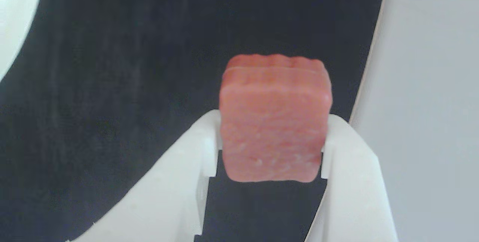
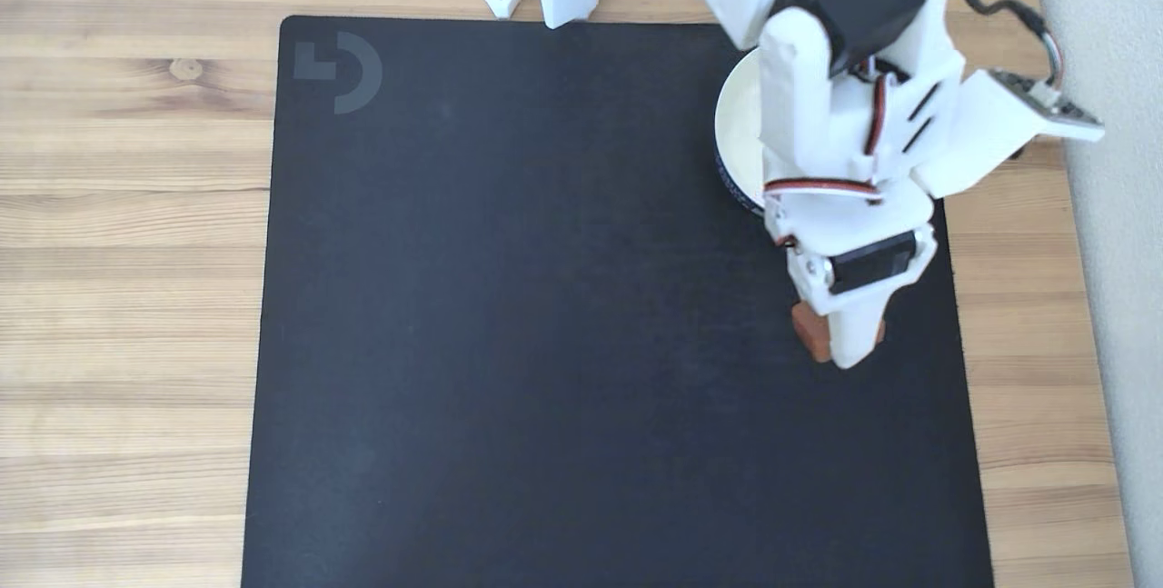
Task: Pick up the toy and place it on the plate
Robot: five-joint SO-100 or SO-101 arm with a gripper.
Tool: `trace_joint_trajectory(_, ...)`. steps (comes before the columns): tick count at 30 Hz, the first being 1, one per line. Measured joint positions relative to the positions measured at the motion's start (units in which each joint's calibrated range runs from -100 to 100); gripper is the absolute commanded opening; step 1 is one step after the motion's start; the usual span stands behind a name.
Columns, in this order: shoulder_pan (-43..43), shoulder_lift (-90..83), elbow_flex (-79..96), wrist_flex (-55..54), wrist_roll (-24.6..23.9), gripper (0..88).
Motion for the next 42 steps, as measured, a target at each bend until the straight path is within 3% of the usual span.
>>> trace_joint_trajectory(16, -11.9, -12.4, 5.0, -0.4, -4.5, 2.3)
trace_joint_trajectory(24, -17.6, -24.1, 28.4, -9.5, -6.5, 2.3)
trace_joint_trajectory(33, -23.6, -33.7, 41.4, -12.1, -6.9, 2.3)
trace_joint_trajectory(42, -23.1, -51.6, 60.2, -14.9, -7.2, 2.3)
